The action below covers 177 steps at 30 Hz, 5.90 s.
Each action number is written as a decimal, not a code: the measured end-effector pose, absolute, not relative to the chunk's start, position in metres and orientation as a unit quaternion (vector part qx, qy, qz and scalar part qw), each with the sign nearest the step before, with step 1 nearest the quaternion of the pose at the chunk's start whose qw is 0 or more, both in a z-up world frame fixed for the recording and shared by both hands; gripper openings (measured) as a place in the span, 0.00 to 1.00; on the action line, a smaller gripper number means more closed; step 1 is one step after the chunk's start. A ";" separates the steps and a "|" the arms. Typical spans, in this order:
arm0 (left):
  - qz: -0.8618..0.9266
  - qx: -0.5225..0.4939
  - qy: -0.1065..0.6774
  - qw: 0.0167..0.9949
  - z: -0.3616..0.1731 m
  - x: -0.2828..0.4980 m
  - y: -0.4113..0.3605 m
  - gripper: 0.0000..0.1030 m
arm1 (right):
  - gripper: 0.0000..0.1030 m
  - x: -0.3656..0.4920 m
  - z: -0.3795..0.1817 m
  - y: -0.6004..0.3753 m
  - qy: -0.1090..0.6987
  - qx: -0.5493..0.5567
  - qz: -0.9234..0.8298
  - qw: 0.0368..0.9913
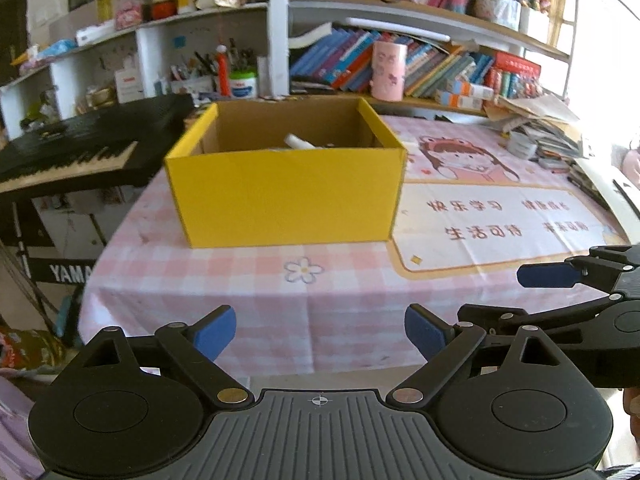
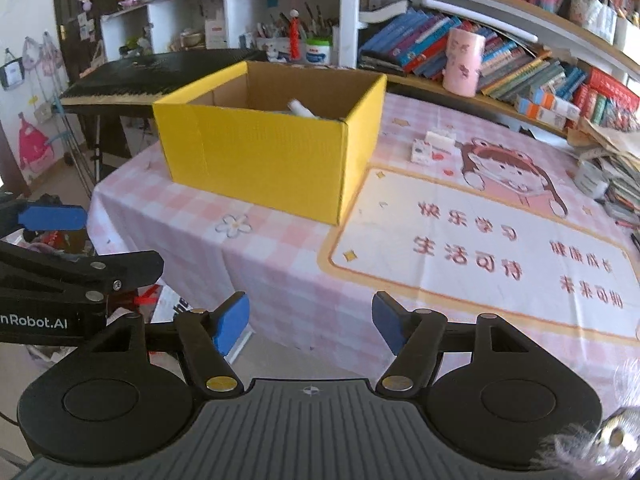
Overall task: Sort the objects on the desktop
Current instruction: 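Withdraw both grippers from the box back toward the table edge, then move both grippers toward the small white box and remaining charger plug, then grasp the white-and-red small box with the left gripper while the right gripper grasps the charger plug, then carry the small box and charger plug with both grippers over the yellow box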
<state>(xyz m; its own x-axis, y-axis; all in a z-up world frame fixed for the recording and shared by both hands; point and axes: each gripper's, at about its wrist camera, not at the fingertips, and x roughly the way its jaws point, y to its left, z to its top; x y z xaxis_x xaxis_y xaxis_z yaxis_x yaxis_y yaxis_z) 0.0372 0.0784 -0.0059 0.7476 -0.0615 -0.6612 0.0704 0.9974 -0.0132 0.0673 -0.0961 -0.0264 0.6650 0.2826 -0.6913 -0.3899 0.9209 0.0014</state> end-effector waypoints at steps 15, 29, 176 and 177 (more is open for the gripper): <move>-0.118 0.043 0.361 0.924 -0.011 0.051 0.039 0.91 | 0.66 0.053 -0.035 -0.136 0.392 -0.039 0.102 0.914; -0.159 0.056 0.363 0.917 -0.013 0.069 0.013 0.91 | 0.67 0.054 -0.035 -0.161 0.402 -0.029 0.056 0.913; 0.046 -0.083 0.331 0.939 0.003 0.250 -0.113 0.28 | 0.41 0.405 -0.041 -0.288 0.350 -0.082 0.309 0.881; 0.040 -0.079 0.330 0.940 0.005 0.249 -0.115 0.28 | 0.41 0.400 -0.038 -0.293 0.349 -0.075 0.305 0.883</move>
<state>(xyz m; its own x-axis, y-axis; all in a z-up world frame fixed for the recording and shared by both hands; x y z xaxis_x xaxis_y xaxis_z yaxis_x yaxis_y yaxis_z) 0.2487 -0.1145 0.0046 0.7785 0.0232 -0.6273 -0.1276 0.9843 -0.1219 0.3998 -0.2931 -0.0380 0.5701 0.4861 -0.6623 -0.5910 0.8027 0.0804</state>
